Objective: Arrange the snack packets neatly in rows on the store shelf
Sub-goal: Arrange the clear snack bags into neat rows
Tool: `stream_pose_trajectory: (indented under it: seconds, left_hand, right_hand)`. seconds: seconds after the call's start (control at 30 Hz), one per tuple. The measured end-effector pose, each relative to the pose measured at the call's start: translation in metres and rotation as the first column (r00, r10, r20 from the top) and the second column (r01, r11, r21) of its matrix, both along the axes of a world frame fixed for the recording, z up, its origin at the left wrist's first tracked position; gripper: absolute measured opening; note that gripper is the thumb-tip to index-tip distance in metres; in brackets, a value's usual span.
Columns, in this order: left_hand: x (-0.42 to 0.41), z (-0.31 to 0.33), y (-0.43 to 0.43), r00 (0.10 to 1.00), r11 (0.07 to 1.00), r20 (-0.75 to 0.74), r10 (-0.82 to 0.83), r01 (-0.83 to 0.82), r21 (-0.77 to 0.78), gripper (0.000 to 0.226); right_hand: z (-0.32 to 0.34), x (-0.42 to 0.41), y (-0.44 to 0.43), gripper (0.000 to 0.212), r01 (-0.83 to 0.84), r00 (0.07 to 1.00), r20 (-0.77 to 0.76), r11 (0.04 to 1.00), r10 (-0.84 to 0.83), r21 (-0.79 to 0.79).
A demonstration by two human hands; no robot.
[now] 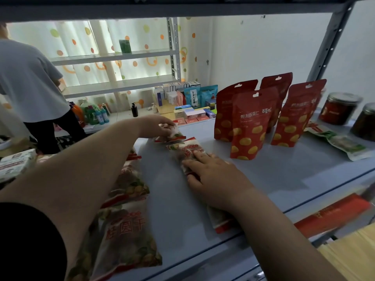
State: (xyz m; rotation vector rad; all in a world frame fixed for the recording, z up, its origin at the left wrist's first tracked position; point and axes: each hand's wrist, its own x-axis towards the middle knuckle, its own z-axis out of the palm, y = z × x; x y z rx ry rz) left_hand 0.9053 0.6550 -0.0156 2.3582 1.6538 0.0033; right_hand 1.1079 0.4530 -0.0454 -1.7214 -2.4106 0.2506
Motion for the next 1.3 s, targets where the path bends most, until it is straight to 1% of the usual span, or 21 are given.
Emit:
stream_pose_trajectory:
  seconds: [0.07,0.13,0.37,0.7,0.83,0.93,1.0,1.1,1.17,1.23,1.3]
  left_hand:
    - [0.008,-0.004,0.0,0.998,0.998,-0.044,-0.035,0.037,0.054,0.048]
    - [0.018,-0.005,-0.002,0.996,0.995,-0.074,-0.058,0.063,0.075,0.049]
    - [0.032,-0.011,-0.003,0.995,0.983,-0.071,-0.064,0.075,0.167,0.048]
    - [0.045,-0.011,0.009,0.994,0.992,-0.096,-0.043,0.054,0.115,0.049]
    - [0.049,-0.011,0.007,0.996,0.991,-0.07,-0.051,0.059,0.124,0.048]
    - [0.046,-0.009,0.006,0.998,0.988,0.02,-0.065,0.062,0.139,0.043]
    - [0.044,-0.004,0.002,0.989,0.973,0.077,-0.125,0.107,0.204,0.04]
    - [0.041,0.006,-0.014,0.953,0.912,0.061,-0.298,0.265,0.313,0.037]
    - [0.042,0.011,-0.03,0.924,0.884,0.027,-0.383,0.357,0.301,0.043]
    - [0.043,0.012,-0.044,0.885,0.857,-0.004,-0.466,0.452,0.246,0.051]
    - [0.043,0.011,-0.055,0.856,0.838,-0.022,-0.517,0.511,0.192,0.043]
  right_hand:
    - [0.001,0.001,0.001,0.051,-0.002,1.0,0.004,1.0,0.002,-0.018]
    - [0.002,0.001,0.002,0.051,-0.005,1.0,0.014,1.0,0.005,-0.031]
    - [0.003,0.003,0.006,0.052,-0.011,0.999,0.037,0.999,0.013,-0.033]
    - [0.008,0.009,0.022,0.056,0.001,0.996,0.09,0.996,0.006,-0.086]
    - [0.006,0.01,0.027,0.057,-0.001,0.996,0.088,0.996,0.008,-0.086]
    - [0.01,0.011,0.022,0.057,-0.005,0.998,0.055,0.999,0.007,-0.033]
    - [0.017,0.015,0.01,0.06,-0.006,1.0,-0.011,0.999,0.006,0.033]
    - [0.023,0.028,-0.014,0.063,0.031,0.998,-0.065,0.996,-0.025,0.085]
    - [0.019,0.039,-0.029,0.066,0.095,0.995,-0.05,0.993,-0.092,0.073]
    - [0.01,0.045,-0.039,0.067,0.151,0.988,-0.044,0.986,-0.148,0.069]
    - [0.003,0.047,-0.045,0.067,0.171,0.982,-0.095,0.984,-0.165,0.051]
